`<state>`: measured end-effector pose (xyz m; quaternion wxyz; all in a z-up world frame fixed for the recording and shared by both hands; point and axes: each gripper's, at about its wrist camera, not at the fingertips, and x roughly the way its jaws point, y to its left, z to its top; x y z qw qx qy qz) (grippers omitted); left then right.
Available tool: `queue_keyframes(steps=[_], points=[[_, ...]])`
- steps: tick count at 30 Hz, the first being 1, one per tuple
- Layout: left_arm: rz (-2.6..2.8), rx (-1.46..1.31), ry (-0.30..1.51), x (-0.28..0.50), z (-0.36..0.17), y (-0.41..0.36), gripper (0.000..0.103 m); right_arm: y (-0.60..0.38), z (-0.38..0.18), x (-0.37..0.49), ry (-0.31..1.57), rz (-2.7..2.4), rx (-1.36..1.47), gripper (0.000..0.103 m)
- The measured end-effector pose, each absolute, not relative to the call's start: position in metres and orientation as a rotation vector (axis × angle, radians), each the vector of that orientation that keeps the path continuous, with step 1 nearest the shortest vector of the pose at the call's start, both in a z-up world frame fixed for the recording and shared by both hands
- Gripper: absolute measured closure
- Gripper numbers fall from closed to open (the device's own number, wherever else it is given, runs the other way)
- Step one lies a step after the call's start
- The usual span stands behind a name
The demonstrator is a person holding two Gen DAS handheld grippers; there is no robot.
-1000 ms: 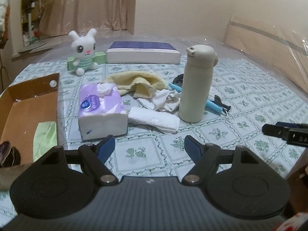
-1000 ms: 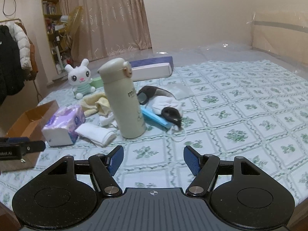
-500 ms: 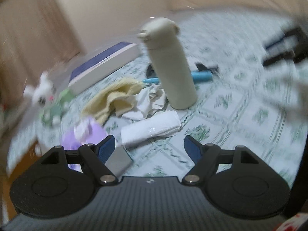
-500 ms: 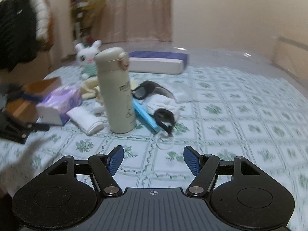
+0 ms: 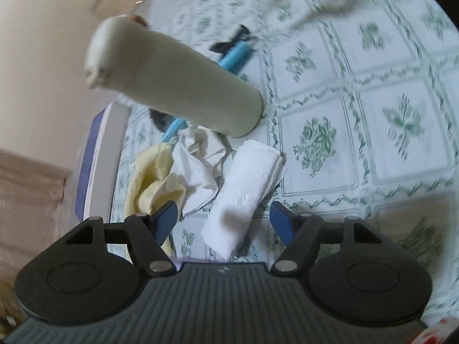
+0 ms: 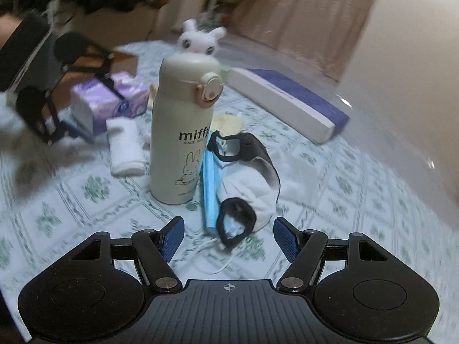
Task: Organize soft objects
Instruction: 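Grasp the white rolled towel with the left tool while the right tool reaches the white mask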
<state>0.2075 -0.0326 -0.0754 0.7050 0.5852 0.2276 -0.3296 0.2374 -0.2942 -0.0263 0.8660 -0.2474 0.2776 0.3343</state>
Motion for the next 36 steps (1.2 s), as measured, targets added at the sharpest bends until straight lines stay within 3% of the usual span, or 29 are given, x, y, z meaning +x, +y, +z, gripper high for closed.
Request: queue_keyframes(steps=[18,22,25,36], points=[[-0.850,1.495,0.583,0.244,-0.109,-0.039,0.074,-0.263,-0.057,0.333,0.588,0.948,-0.950,0.034],[-0.858,1.475,0.587,0.248,-0.105,-0.039,0.083,-0.253,-0.061,0.347,0.576,0.992,-1.054,0.024],[-0.850,1.412,0.603,0.256,-0.098,-0.038,0.086,-0.246,-0.066,0.357,0.550,1.014,-1.130,0.016],[-0.857,1.307,0.633,0.260,-0.091,-0.034,0.086,-0.214,-0.088,0.383,0.574,1.140,-1.289,0.014]])
